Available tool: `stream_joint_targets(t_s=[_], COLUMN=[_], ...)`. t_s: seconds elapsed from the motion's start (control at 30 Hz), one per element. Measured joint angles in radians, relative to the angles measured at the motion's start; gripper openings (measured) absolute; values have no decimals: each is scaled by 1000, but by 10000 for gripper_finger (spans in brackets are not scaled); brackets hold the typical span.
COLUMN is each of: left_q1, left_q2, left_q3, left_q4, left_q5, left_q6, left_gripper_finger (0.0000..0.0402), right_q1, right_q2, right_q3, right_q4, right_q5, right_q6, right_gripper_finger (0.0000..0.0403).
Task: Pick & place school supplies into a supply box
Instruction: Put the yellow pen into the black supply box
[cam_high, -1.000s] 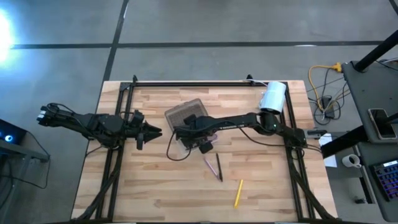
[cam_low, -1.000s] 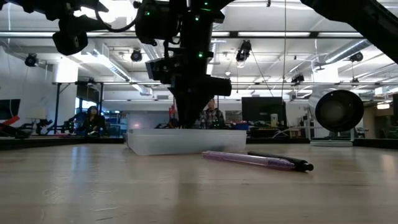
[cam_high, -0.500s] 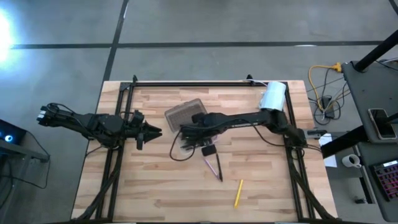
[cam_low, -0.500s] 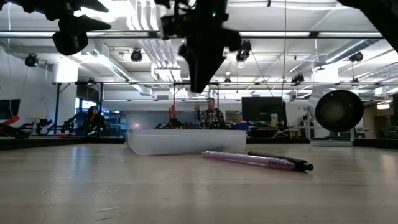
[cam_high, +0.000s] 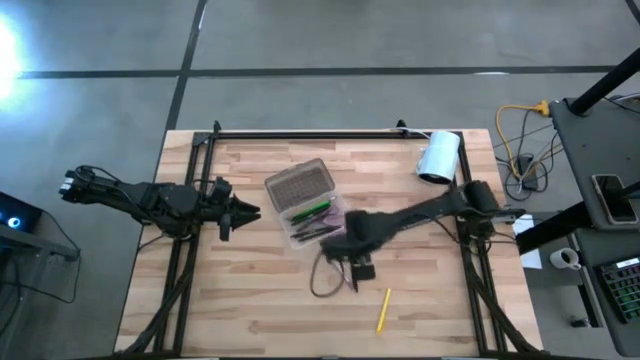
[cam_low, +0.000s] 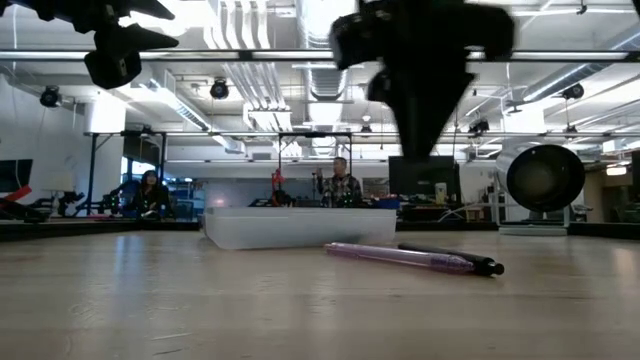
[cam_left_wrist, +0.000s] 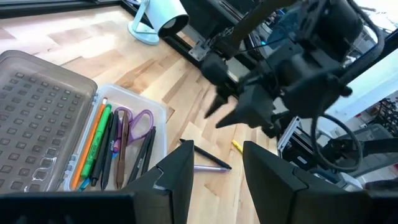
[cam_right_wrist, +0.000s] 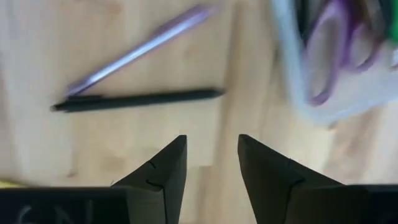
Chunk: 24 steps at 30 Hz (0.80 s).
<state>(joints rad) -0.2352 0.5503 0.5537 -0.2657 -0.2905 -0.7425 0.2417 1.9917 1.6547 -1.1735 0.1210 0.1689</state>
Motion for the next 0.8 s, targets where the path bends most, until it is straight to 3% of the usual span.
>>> stream_joint_targets(t_s=[0.2,0.37,0.53,0.67,0.8], left_q1=[0,0,0,0,0], left_q2=[1,1,1,1,1], left_q3=[0,0,0,0,0], left_q4=[0,0,0,0,0], left_q5=[0,0,0,0,0], left_q6=[0,0,0,0,0], left_gripper_finger=[122,122,122,122,122], right_q1=[94,142,176,227,261], right_q2=[-127,-176,-164,-156,-158], right_q3=[-205,-315,-361,-360,-358], right_q4=[110,144,186,198,195], right_q5=[-1,-47,-214,-251,-300], right_q6=[361,797,1090,1165,1408], right_gripper_finger=[133,140,148,151,147])
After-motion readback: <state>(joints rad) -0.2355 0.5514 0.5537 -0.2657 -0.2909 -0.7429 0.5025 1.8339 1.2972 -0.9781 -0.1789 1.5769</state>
